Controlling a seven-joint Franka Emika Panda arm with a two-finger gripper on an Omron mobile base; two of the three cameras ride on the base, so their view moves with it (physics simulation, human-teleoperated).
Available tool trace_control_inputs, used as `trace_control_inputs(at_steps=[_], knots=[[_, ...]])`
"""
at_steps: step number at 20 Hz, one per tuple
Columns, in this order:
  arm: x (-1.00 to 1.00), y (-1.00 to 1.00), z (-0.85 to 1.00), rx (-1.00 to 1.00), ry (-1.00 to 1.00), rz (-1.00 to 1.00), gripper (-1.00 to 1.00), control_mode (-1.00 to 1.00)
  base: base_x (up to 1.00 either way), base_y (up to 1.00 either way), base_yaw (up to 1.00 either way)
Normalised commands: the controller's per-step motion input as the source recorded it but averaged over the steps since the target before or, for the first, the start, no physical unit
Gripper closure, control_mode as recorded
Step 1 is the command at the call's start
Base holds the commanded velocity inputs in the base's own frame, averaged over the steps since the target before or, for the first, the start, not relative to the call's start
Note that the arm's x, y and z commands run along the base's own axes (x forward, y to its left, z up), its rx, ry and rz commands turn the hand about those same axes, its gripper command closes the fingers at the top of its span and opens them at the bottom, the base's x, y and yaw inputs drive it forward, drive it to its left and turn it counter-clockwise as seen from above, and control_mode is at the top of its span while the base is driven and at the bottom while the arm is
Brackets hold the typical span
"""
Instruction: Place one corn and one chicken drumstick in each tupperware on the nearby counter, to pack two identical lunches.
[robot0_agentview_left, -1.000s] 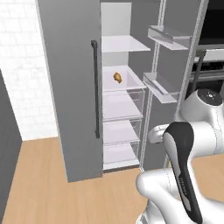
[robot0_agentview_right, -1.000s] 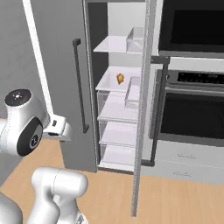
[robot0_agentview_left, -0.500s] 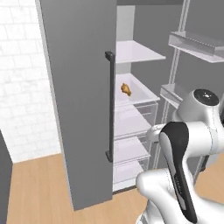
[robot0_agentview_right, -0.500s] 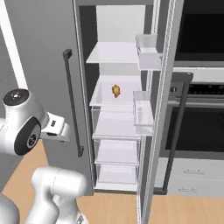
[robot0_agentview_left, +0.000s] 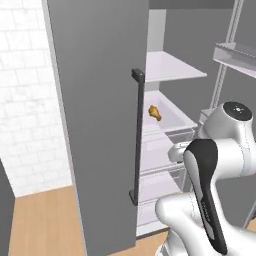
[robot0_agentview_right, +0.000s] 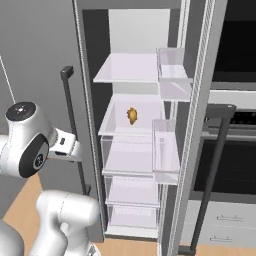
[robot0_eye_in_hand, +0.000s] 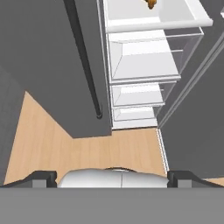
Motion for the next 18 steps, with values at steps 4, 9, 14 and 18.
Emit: trace_control_inputs(at_steps=[4, 9, 14, 18], knots=[[0.00, 0.00, 0.00, 0.00, 0.00, 0.00, -1.00, 1.00, 0.61, -0.21, 0.02], [0.00, 0.00, 0.00, 0.00, 0.00, 0.00, -1.00, 1.00, 0.53, -0.33, 0.06], [0.00, 0.00, 0.00, 0.00, 0.00, 0.00, -1.00, 1.00, 0.34, -0.30, 0.03], [0.00, 0.00, 0.00, 0.00, 0.00, 0.00, -1.00, 1.00, 0.20, -0.50, 0.00]])
